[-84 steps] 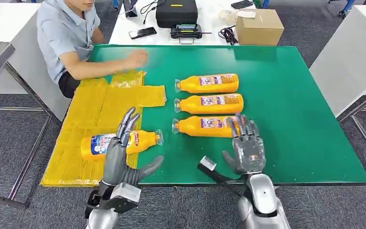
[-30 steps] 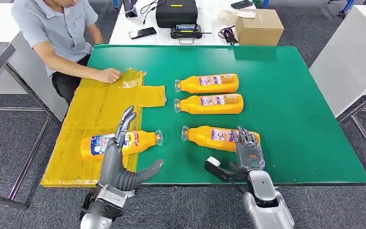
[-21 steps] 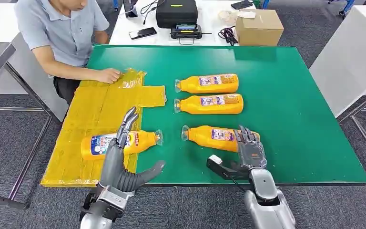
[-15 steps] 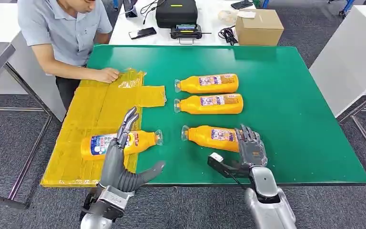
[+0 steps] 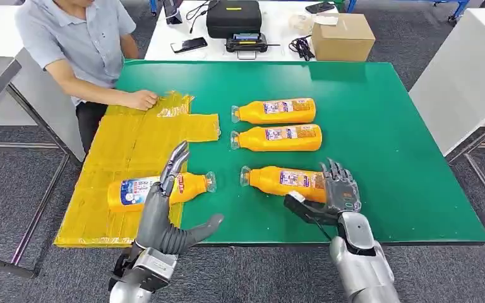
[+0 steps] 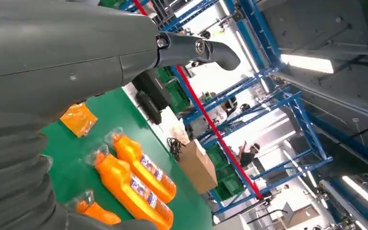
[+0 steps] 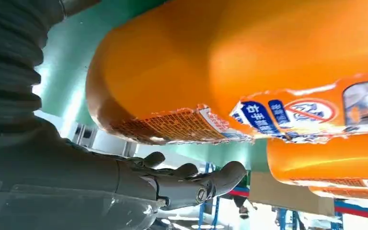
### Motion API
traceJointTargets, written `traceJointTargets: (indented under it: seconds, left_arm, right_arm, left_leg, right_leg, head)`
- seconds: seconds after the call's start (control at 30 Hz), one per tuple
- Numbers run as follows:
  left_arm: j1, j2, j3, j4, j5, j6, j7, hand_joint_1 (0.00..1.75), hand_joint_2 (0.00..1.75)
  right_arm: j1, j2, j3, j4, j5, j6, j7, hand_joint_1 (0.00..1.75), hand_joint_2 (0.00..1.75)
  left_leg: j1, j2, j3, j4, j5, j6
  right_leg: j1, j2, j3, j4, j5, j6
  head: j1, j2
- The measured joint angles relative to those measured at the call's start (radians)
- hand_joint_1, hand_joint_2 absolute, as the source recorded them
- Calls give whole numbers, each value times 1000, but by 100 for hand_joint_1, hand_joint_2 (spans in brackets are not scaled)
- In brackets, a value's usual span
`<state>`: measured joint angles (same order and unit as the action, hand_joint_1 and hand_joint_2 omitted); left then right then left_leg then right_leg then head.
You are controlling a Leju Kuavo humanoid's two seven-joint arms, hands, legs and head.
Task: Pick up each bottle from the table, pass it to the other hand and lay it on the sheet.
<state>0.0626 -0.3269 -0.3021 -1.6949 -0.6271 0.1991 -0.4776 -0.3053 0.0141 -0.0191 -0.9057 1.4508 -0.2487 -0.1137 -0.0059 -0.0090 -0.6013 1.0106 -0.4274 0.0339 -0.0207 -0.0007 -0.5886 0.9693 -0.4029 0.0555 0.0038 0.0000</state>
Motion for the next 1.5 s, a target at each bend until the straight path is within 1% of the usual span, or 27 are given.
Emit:
traceJointTargets:
  seconds: [0.1, 0.13, 0.17, 0.2, 0.23, 0.67, 0.7, 0.77, 0.8, 0.93, 1.03, 1.07, 1.13, 1.27, 1.33, 1.37, 1.4, 1.47, 1.5]
  left_arm:
    - [-3, 0, -3, 5, 0, 0, 0, 0, 175]
    - [-3, 0, -3, 7, 0, 0, 0, 0, 175]
    - [-4, 0, -3, 7, 0, 0, 0, 0, 175]
    - [-4, 0, -3, 8, 0, 0, 0, 0, 175]
    - [-4, 0, -3, 8, 1, 0, 0, 0, 175]
    - [-5, 0, -3, 11, 3, 0, -2, 0, 175]
    - [-6, 0, -3, 11, 3, 0, -2, 0, 175]
    - [-6, 0, -3, 11, 4, 0, -2, 0, 175]
    - [-6, 0, -3, 12, 5, 0, -2, 0, 175]
    - [-16, 0, -4, 22, 9, 0, -3, 0, 175]
    - [-29, 0, -5, 33, 13, -1, -3, 0, 175]
    - [-30, 0, -6, 34, 24, 0, -5, 0, 175]
    - [-30, 0, -6, 34, 47, 1, -7, 0, 175]
    - [-30, 0, -3, 34, 66, 4, -9, 0, 175]
    - [-30, 0, -3, 34, 71, 4, -10, 0, 175]
    - [-30, 0, -3, 34, 72, 4, -10, 0, 175]
    - [-30, 0, -3, 34, 84, 3, -9, 0, 175]
    - [-29, 0, -2, 35, 163, -14, 8, 0, 175]
    - [-29, 0, 0, 37, 243, -35, 36, 0, 175]
  right_arm:
    - [-15, 1, -8, 24, -6, 2, -6, 0, 175]
    - [-19, 1, -11, 30, -7, 2, -8, 51, 175]
    - [-22, 2, -14, 36, -8, 2, -9, 141, 175]
    - [-25, 2, -16, 40, -9, 3, -9, 168, 175]
    - [-27, 2, -18, 49, -10, 8, -12, 175, 175]
    - [-32, 2, -21, 65, -18, 15, -21, 175, 175]
    - [-33, 2, -21, 66, -18, 16, -22, 169, 175]
    - [-33, 1, -22, 72, -22, 19, -25, 164, 175]
    - [-34, 1, -22, 74, -23, 19, -27, 175, 175]
    - [-52, -2, -27, 113, -41, 21, -51, 175, 175]
    - [-81, -5, -47, 160, -112, 22, -102, 175, 175]
    - [-80, -6, -59, 164, -179, 21, -157, 175, 175]
    - [-75, -4, -69, 161, -224, 25, -192, 175, 175]
    - [-60, 4, -83, 149, -261, 27, -222, 175, 175]
    - [-57, 8, -88, 145, -265, 28, -223, 162, 175]
    - [-56, 9, -89, 144, -265, 28, -224, 166, 175]
    - [-55, 11, -91, 142, -278, 32, -232, 166, 175]
    - [-41, 18, -100, 121, -338, 58, -268, 154, 175]
    - [-26, 25, -103, 97, -387, 81, -292, 152, 175]
  left_leg:
    - [0, 1, 2, 0, 0, 0]
    - [0, 1, 2, 0, 0, 0]
    - [0, 1, 2, 0, 0, 0]
    - [0, 1, 3, 0, 0, 0]
    - [0, 1, 3, 0, 0, 0]
    - [0, 1, 3, 0, 0, 0]
    - [0, 1, 3, 0, 0, 0]
    - [0, 1, 3, 0, 0, 0]
    - [0, 1, 3, 0, 0, 0]
    - [0, 1, 5, 0, 0, 0]
    - [0, 1, 7, 0, 0, 0]
    - [0, 1, 7, 0, 0, 0]
    - [0, 3, 7, 0, 0, 0]
    - [0, 4, 7, 0, -1, 0]
    - [0, 4, 8, 0, 0, 0]
    - [0, 4, 8, 0, 0, 0]
    - [0, 4, 8, 0, 0, 0]
    - [0, 4, 8, 0, 0, 0]
    - [0, 4, 7, 0, 0, 0]
  right_leg:
    - [0, 0, 1, 0, 0, 0]
    - [0, 0, 1, 0, 0, 0]
    - [0, 0, 2, 0, 0, 0]
    - [0, 0, 2, 0, 0, 0]
    - [0, 0, 2, 0, 0, 0]
    - [0, 0, 2, 0, 0, 0]
    - [0, 0, 2, 0, 0, 0]
    - [0, 0, 2, 0, 0, 0]
    - [0, 0, 2, 0, 0, 0]
    - [0, 0, 4, 0, 0, 0]
    - [0, 0, 6, 0, 0, 0]
    - [0, 0, 6, 0, 0, 0]
    - [0, 0, 6, 0, 0, 0]
    - [0, 1, 6, 0, 0, 0]
    - [0, 1, 6, 0, 0, 0]
    - [1, 1, 6, 0, 0, 0]
    - [0, 1, 6, 0, 0, 0]
    - [1, 1, 6, 0, 0, 0]
    - [1, 1, 6, 0, 0, 0]
  head:
    - [0, 0]
    - [0, 0]
    - [0, 0]
    - [0, 0]
    - [0, 0]
    - [0, 0]
    - [0, 0]
    - [0, 0]
    - [0, 0]
    - [0, 0]
    - [0, 0]
    - [0, 0]
    - [0, 0]
    - [0, 0]
    - [0, 0]
    - [0, 0]
    - [0, 0]
    - [0, 0]
    - [0, 0]
